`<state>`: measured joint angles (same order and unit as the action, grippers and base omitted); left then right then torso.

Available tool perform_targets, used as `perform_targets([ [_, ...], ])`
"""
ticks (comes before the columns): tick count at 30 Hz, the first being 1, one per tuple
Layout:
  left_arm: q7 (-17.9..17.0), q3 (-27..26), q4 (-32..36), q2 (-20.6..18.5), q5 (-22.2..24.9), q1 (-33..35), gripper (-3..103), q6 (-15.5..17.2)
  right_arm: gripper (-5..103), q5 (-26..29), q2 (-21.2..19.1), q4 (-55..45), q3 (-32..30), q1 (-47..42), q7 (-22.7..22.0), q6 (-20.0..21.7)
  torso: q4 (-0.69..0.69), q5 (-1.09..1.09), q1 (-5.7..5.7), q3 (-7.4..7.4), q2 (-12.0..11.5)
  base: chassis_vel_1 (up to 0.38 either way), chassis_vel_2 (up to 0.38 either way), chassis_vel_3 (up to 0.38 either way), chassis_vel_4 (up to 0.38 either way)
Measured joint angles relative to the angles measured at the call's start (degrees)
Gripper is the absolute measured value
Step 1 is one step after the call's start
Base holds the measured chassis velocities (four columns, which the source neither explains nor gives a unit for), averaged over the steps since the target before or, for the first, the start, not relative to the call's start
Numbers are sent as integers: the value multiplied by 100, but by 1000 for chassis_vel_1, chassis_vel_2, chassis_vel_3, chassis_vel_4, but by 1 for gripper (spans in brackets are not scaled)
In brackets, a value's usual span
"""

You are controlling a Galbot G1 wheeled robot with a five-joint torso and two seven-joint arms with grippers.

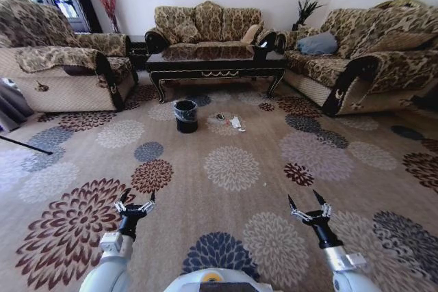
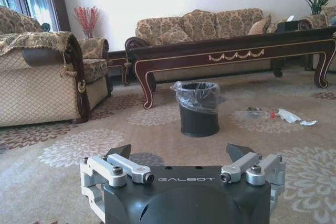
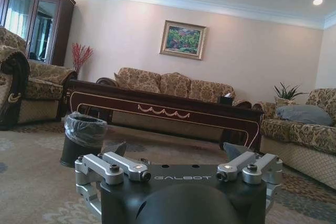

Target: Move to the front of the table and pick up the trash from the floor, then place it into the trash bin.

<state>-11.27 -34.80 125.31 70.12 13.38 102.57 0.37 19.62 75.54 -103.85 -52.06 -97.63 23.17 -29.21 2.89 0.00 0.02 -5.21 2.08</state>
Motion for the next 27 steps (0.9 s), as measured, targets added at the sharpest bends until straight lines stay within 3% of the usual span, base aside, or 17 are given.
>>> perform_targets([
  [13,-6,36,-54,37,-29,-46,100,-30,100,-7,2,60,10,49,34,-50,-2,1,-1,246,-210,-111,107,120,-108],
  [27,-28,39,-54,51,-31,-70,100,-13,100,-59,-2,33,44,65,23,-47,-1,-1,-1,238,-210,-220,194,214,-189],
])
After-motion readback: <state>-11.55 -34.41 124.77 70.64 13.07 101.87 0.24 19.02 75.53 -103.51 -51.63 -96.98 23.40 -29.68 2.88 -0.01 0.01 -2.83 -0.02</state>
